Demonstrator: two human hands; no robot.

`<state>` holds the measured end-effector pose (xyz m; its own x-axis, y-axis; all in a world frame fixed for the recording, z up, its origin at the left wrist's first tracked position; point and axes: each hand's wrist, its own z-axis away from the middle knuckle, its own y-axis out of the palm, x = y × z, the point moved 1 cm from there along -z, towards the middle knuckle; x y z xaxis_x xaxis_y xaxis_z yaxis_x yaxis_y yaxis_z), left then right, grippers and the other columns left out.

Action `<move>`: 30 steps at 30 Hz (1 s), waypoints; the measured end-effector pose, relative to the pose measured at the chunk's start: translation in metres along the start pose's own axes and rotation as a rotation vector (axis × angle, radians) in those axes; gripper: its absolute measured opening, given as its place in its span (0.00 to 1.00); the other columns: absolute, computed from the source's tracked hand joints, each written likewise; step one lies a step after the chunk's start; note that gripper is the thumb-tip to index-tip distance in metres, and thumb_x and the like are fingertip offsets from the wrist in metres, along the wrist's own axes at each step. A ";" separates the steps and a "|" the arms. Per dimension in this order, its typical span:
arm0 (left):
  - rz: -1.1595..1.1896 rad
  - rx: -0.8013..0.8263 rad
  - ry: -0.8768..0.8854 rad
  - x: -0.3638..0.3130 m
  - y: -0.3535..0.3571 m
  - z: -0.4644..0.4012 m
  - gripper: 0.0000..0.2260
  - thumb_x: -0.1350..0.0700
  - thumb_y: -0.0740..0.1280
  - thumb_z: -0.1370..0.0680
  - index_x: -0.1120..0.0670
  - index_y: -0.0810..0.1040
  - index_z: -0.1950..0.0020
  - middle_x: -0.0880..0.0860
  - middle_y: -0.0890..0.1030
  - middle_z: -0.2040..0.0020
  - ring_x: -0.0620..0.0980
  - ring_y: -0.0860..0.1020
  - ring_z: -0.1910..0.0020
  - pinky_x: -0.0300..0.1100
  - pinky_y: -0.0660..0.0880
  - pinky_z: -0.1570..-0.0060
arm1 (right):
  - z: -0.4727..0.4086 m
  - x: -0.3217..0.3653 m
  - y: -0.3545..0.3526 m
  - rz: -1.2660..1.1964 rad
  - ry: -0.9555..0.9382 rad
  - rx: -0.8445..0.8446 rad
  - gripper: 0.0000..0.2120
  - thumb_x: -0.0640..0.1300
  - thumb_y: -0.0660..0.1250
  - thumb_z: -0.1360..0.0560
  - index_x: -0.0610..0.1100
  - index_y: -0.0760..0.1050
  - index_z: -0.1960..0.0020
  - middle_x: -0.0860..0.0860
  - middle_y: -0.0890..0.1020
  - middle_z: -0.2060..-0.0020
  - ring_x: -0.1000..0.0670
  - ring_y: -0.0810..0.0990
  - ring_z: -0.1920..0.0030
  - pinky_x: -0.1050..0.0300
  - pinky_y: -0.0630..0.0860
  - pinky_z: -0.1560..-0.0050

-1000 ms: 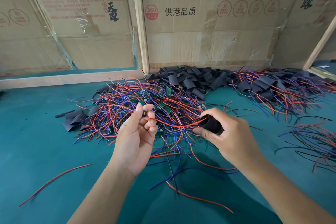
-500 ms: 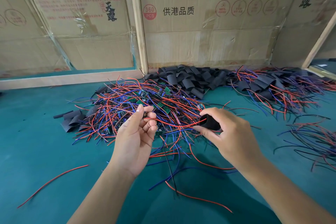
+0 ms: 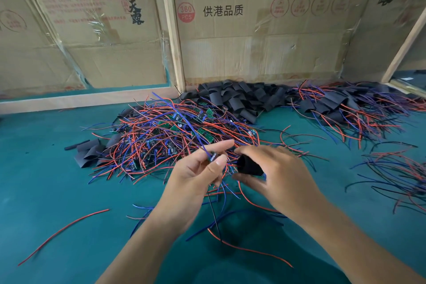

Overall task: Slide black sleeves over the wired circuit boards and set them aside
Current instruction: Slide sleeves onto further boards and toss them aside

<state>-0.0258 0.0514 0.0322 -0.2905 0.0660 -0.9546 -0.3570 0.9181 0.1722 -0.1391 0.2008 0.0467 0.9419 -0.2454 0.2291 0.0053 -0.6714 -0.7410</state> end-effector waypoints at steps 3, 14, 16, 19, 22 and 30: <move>0.016 0.008 0.045 -0.001 0.002 0.000 0.13 0.51 0.72 0.26 0.50 0.83 0.42 0.49 0.81 0.53 0.43 0.75 0.60 0.34 0.73 0.56 | 0.000 0.004 -0.003 -0.090 0.042 -0.015 0.23 0.61 0.67 0.27 0.45 0.80 0.42 0.52 0.85 0.55 0.46 0.84 0.58 0.49 0.80 0.62; -0.060 -0.041 0.118 -0.004 0.010 0.003 0.07 0.57 0.75 0.29 0.49 0.82 0.53 0.48 0.81 0.59 0.44 0.77 0.59 0.36 0.76 0.56 | 0.001 0.008 -0.002 -0.183 0.012 0.059 0.21 0.61 0.68 0.25 0.45 0.80 0.43 0.51 0.82 0.55 0.46 0.82 0.58 0.46 0.79 0.61; -0.080 -0.011 0.075 -0.003 0.010 0.003 0.07 0.54 0.75 0.29 0.49 0.82 0.53 0.48 0.81 0.60 0.46 0.77 0.59 0.42 0.77 0.54 | 0.001 0.008 -0.002 -0.199 0.011 0.058 0.23 0.62 0.65 0.25 0.44 0.80 0.43 0.50 0.82 0.56 0.44 0.82 0.59 0.44 0.79 0.62; -0.093 0.043 0.075 -0.004 0.006 0.003 0.05 0.57 0.72 0.25 0.54 0.82 0.50 0.47 0.82 0.60 0.45 0.80 0.60 0.37 0.77 0.55 | 0.001 0.005 -0.002 -0.234 0.039 0.057 0.22 0.61 0.69 0.25 0.44 0.81 0.43 0.50 0.83 0.55 0.45 0.82 0.57 0.44 0.79 0.59; -0.125 0.053 0.118 -0.007 0.004 0.003 0.05 0.60 0.69 0.22 0.55 0.82 0.47 0.45 0.82 0.62 0.41 0.78 0.62 0.32 0.74 0.57 | -0.001 0.001 -0.005 -0.235 0.057 0.034 0.21 0.58 0.71 0.28 0.43 0.81 0.45 0.50 0.84 0.56 0.47 0.81 0.58 0.50 0.77 0.57; -0.161 -0.036 0.156 -0.008 0.004 0.001 0.06 0.57 0.72 0.26 0.57 0.80 0.52 0.47 0.81 0.63 0.41 0.78 0.63 0.32 0.73 0.58 | -0.003 0.002 -0.007 -0.195 0.025 0.044 0.21 0.58 0.72 0.28 0.41 0.81 0.49 0.50 0.83 0.59 0.47 0.78 0.62 0.55 0.73 0.60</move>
<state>-0.0239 0.0554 0.0398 -0.3604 -0.1443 -0.9216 -0.4408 0.8970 0.0319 -0.1385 0.2030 0.0538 0.9132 -0.1314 0.3859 0.2019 -0.6766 -0.7081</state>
